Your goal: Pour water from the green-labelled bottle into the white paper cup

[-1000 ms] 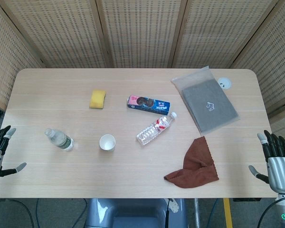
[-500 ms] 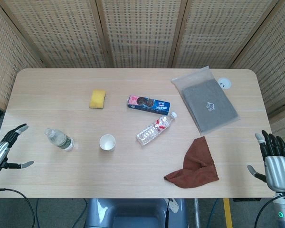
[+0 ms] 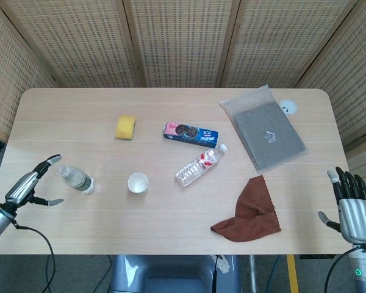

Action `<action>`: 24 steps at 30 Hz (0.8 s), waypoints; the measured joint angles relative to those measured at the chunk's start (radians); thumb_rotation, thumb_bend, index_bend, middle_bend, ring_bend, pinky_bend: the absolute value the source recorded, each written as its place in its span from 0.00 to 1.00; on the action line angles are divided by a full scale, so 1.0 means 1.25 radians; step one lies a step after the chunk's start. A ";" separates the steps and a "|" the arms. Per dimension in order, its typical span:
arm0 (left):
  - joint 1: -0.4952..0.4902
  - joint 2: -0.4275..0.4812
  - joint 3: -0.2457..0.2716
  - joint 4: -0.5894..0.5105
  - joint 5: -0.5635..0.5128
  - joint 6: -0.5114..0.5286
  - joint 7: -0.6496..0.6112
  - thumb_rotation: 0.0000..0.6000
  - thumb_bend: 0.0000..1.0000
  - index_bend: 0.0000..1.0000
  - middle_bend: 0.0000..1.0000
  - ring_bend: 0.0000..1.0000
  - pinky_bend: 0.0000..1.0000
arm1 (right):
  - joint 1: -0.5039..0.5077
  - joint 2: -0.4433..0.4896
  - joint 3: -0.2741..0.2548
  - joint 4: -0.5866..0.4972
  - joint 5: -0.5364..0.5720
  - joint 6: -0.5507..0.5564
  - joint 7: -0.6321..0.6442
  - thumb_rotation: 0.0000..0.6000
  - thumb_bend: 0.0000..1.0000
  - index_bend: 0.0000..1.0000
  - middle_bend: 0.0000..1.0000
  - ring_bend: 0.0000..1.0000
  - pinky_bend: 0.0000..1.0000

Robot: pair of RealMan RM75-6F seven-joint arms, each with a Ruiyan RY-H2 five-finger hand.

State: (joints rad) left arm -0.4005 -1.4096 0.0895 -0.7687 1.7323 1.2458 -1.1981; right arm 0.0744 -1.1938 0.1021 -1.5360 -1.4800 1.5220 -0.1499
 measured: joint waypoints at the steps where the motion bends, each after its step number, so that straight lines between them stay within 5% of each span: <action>1: -0.002 -0.008 0.000 0.011 -0.001 0.001 -0.006 1.00 0.00 0.00 0.00 0.00 0.00 | 0.001 -0.001 0.001 0.002 0.003 -0.003 -0.002 1.00 0.00 0.00 0.00 0.00 0.00; 24: -0.057 -0.179 0.016 0.183 -0.036 -0.069 -0.112 1.00 0.00 0.00 0.00 0.00 0.00 | 0.013 -0.021 0.010 0.026 0.045 -0.033 -0.036 1.00 0.00 0.00 0.00 0.00 0.00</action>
State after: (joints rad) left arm -0.4713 -1.6329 0.1097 -0.5403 1.6870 1.1594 -1.3381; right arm 0.0901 -1.2196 0.1142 -1.5038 -1.4234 1.4810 -0.1944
